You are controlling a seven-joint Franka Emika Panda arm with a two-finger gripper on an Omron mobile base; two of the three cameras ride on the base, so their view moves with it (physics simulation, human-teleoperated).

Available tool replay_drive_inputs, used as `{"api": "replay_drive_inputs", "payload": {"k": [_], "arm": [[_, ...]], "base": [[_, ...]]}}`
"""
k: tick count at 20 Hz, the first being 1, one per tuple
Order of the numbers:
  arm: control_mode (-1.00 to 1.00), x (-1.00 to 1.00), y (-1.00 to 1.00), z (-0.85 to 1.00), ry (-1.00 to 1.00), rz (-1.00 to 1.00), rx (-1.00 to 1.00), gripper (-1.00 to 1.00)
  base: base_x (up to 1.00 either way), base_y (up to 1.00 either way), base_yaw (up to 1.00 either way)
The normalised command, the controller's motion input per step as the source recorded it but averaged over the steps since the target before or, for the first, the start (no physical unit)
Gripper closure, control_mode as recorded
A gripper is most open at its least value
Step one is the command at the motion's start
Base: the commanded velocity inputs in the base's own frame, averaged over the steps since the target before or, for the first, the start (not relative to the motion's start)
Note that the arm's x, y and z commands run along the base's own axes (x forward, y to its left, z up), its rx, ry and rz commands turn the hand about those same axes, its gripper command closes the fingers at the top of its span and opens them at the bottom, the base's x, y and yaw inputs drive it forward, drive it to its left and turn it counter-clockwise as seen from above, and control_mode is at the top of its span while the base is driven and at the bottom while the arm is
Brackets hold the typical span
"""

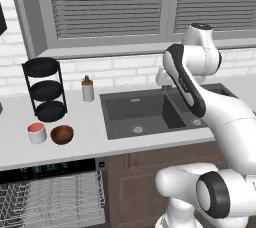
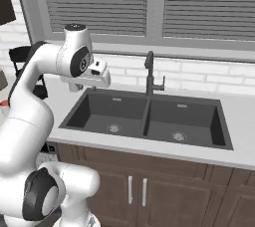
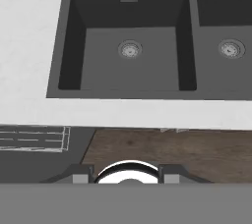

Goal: Pick up the cup and bowl from the counter, place them in the dishwasher, and close the dishwasher door.

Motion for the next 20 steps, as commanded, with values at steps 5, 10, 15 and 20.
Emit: {"api": "replay_drive_inputs", "payload": {"k": [5,10,15,20], "arm": [[-1.0,-0.35,0.0,0.0,-0.07,0.0,0.0,-1.0],[-1.0,-0.72,0.0,0.0,-0.08,0.0,0.0,-1.0],[-1.0,-0.99,0.0,0.0,0.0,0.0,0.0,-1.0],[-1.0,-0.99,0.0,-0.03,0.0,0.0,0.0,-1.0]], "base": [[0.0,0.0,0.0],[0.0,0.0,0.0],[0.0,0.0,0.0],[0.0,0.0,0.0]]}}
